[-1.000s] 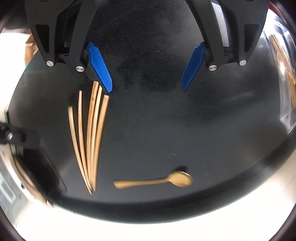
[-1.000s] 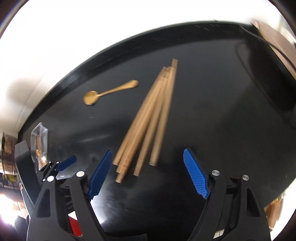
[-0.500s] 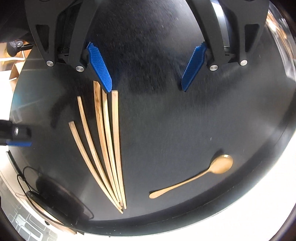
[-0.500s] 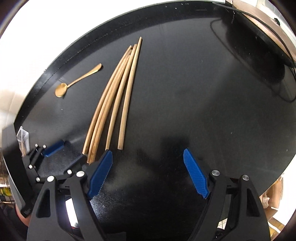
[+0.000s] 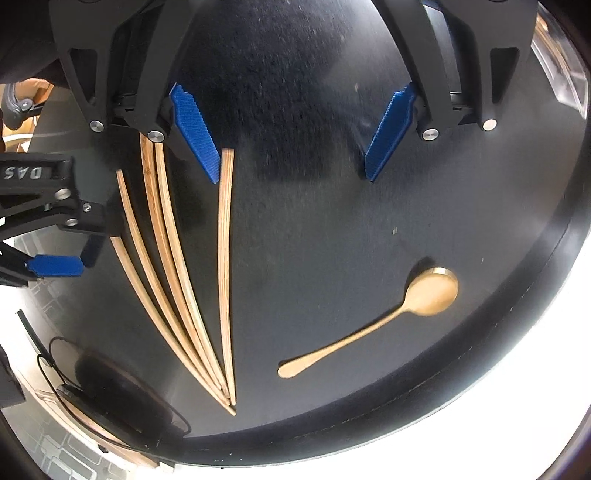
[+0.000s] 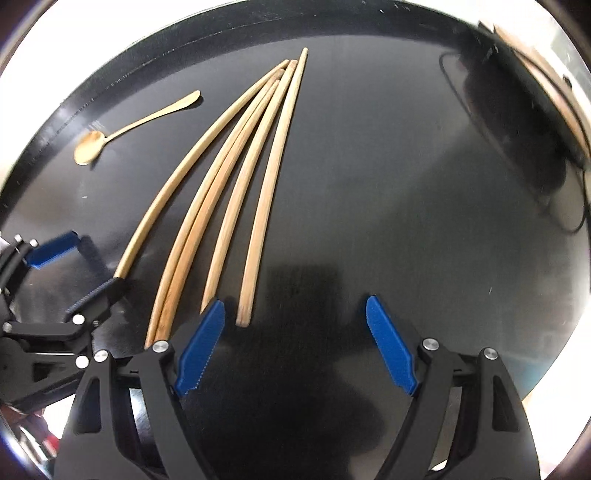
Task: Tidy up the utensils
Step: 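Move both open tools back over the remaining chopsticks, then grasp a chopstick with the left tool while the right tool grasps another chopstick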
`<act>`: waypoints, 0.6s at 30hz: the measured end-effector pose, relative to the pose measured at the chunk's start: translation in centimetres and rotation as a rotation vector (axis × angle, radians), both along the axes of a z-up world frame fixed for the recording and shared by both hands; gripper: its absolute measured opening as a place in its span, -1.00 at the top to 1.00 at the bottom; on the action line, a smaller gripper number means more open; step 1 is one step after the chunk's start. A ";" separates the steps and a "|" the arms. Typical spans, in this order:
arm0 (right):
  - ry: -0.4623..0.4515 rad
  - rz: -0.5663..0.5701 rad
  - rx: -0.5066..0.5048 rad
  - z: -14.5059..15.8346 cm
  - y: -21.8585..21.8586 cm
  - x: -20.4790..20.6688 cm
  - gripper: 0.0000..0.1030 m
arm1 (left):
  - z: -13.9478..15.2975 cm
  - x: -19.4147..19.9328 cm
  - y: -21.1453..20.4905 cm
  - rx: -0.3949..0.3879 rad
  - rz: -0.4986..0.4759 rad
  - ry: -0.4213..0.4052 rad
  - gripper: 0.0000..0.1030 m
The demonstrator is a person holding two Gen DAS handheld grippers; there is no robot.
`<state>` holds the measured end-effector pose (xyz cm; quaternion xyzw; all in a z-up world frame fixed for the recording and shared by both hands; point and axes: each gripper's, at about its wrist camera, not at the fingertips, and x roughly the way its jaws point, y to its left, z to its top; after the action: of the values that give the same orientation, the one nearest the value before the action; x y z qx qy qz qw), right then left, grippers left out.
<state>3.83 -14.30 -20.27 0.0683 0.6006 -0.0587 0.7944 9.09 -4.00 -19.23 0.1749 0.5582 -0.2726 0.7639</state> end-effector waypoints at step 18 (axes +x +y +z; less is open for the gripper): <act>-0.057 0.061 -0.020 0.1 -2.9 6.2 -0.48 | -0.6 4.7 -6.1 -0.037 -0.039 -0.045 -0.53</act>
<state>10.03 -17.19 -20.13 0.0436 0.5789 -0.0384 0.8133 13.82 -10.08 -19.82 0.1778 0.5321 -0.2935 0.7740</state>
